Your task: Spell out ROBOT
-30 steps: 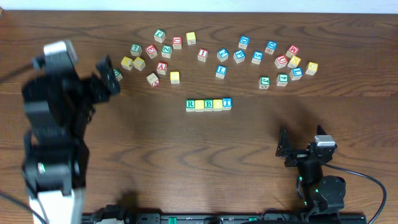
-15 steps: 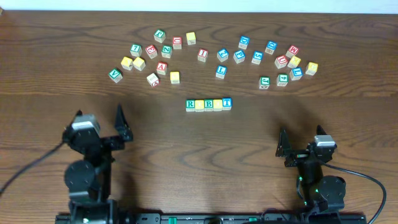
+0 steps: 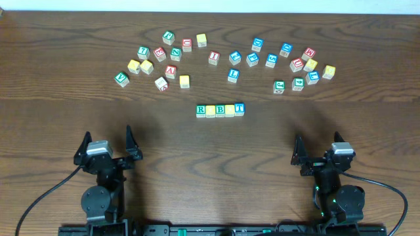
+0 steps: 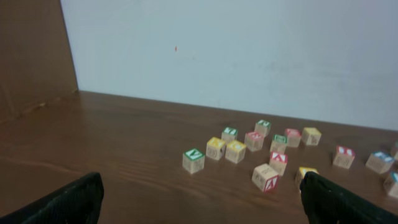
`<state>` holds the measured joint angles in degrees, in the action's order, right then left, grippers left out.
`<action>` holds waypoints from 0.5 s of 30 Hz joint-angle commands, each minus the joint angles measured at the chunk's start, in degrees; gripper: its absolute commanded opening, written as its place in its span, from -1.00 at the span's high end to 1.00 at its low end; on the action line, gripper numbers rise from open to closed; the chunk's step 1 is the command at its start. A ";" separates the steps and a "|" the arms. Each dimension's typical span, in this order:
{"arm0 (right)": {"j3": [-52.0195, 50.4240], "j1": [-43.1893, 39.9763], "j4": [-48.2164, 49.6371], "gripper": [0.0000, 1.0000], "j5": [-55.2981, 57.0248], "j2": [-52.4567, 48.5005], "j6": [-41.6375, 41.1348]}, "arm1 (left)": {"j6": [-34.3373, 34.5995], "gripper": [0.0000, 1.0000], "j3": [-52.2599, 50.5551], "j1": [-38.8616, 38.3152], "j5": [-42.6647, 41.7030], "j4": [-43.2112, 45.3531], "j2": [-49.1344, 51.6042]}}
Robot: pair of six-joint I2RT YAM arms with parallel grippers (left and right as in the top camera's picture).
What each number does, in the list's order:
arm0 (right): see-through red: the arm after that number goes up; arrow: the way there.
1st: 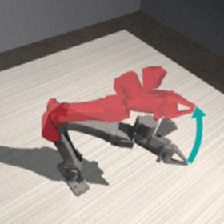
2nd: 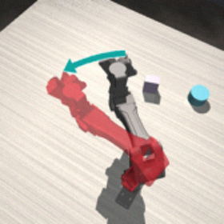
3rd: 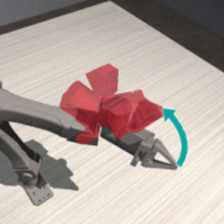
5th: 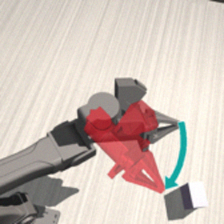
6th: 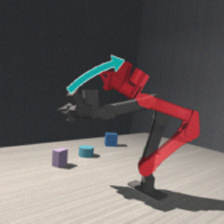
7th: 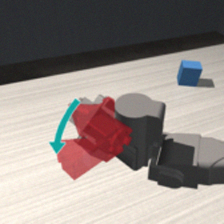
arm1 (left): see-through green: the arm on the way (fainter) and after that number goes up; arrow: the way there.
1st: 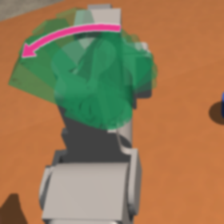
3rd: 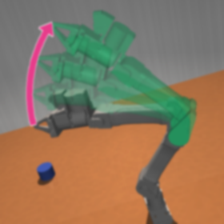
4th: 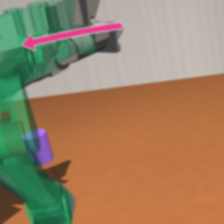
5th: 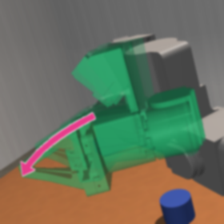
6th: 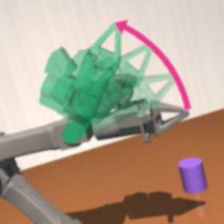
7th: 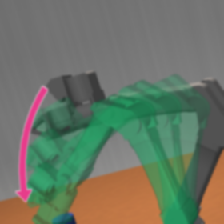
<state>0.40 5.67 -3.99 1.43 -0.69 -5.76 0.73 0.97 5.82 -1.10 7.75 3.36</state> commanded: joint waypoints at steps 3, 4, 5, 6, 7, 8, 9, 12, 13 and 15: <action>-0.09 -0.44 -0.15 -0.98 -0.13 0.37 0.70 | -1.22 -0.98 -0.76 0.39 0.70 -1.44 -2.54; -0.09 -0.44 -0.15 -0.98 -0.11 0.37 0.70 | -1.62 -0.98 -0.76 0.39 0.70 -1.70 -2.82; -0.09 -0.44 -0.15 -0.99 -0.11 0.37 0.70 | -1.92 -0.99 -0.74 0.39 0.72 -2.25 -3.10; -0.09 -0.44 -0.15 -0.98 -0.11 0.37 0.70 | -2.43 -0.99 -0.76 0.39 0.72 -3.39 -3.30; -0.09 -0.44 -0.15 -0.99 -0.11 0.37 0.70 | -2.47 -0.99 -0.76 0.37 0.72 -4.61 -3.28; -0.09 -0.44 -0.15 -0.98 -0.11 0.37 0.70 | -2.47 -0.99 -0.76 0.39 0.72 -6.38 -3.28; -0.09 -0.44 -0.15 -0.99 -0.11 0.37 0.70 | -2.47 -0.99 -0.76 0.39 0.70 -8.76 -3.28; -0.09 -0.44 -0.15 -0.99 -0.11 0.37 0.70 | -2.45 -0.99 -0.74 0.39 0.72 -11.96 -3.28; -0.09 -0.44 -0.15 -0.99 -0.13 0.37 0.70 | -2.45 -0.99 -0.74 0.39 0.72 -11.91 -3.28; -0.09 -0.44 -0.15 -0.99 -0.11 0.37 0.70 | -2.43 -0.99 -0.74 0.37 0.70 -11.91 -3.28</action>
<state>0.40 5.67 -3.99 1.43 -0.69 -5.76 -0.54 0.80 5.91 -1.34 -1.30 0.62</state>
